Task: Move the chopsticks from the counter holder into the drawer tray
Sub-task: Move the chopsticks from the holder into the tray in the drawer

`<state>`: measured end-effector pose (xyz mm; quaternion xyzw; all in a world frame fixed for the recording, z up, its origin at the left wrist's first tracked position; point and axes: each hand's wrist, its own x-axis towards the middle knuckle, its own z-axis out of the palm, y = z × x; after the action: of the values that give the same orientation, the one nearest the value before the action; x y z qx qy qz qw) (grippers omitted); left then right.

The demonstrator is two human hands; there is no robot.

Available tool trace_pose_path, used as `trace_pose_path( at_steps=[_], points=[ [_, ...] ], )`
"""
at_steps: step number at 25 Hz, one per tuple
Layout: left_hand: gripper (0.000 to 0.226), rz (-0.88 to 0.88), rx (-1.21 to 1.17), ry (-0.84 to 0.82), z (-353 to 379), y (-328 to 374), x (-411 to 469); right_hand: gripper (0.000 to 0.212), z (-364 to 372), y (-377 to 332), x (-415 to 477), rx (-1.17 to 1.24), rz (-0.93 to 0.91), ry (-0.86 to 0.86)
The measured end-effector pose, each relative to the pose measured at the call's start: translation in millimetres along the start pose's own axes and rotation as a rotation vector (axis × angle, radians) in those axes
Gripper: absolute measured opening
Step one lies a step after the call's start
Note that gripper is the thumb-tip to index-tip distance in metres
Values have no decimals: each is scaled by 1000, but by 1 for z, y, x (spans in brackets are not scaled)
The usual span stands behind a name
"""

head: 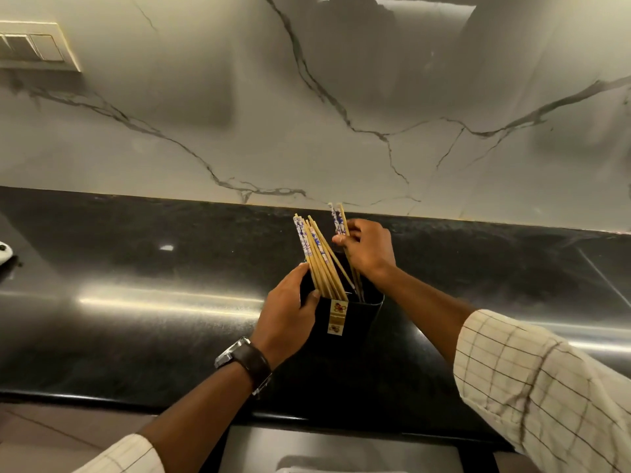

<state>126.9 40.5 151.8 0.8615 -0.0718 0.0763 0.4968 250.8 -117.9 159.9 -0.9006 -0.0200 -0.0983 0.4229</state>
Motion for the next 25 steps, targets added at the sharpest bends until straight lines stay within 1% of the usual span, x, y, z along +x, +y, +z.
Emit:
trace_pose_path(
  at_steps=[2, 4, 6, 7, 9, 11, 14, 17, 20, 21, 22, 23, 25],
  points=[
    [46, -8, -57, 41, -3, 6, 3, 28, -18, -18, -12, 102, -62, 103],
    [50, 13, -106, 100, -5, 21, 6, 25, -42, -43, -32, 278, -149, 158],
    [50, 50, -173, 80, -6, 45, 10, 24, -68, -70, -57, 488, -203, 109],
    [44, 88, -192, 59, -6, 58, 12, 24, -80, -81, -69, 586, -198, 53],
    [24, 158, -268, 5, -5, 81, 15, 25, -101, -97, -87, 713, -153, -65],
    [18, 140, -447, -93, -5, 93, 15, 25, -118, -101, -90, 719, -113, -142],
    [22, -8, -621, -252, -7, 91, 4, 22, -133, -92, -83, 638, -27, -295],
    [27, -161, -726, -383, -8, 79, -9, 23, -135, -79, -78, 528, 43, -402],
    [31, -227, -770, -421, -11, 65, -12, 22, -129, -76, -81, 539, 160, -430],
    [32, -239, -778, -428, -12, 62, -13, 21, -128, -78, -83, 538, 184, -403],
    [32, -248, -779, -432, -13, 60, -16, 20, -129, -82, -84, 552, 196, -338],
    [33, -255, -769, -419, -14, 59, -18, 19, -133, -86, -85, 587, 199, -219],
    [34, -295, -768, -310, -19, 55, -23, 16, -149, -93, -86, 736, 202, 141]
  ],
)
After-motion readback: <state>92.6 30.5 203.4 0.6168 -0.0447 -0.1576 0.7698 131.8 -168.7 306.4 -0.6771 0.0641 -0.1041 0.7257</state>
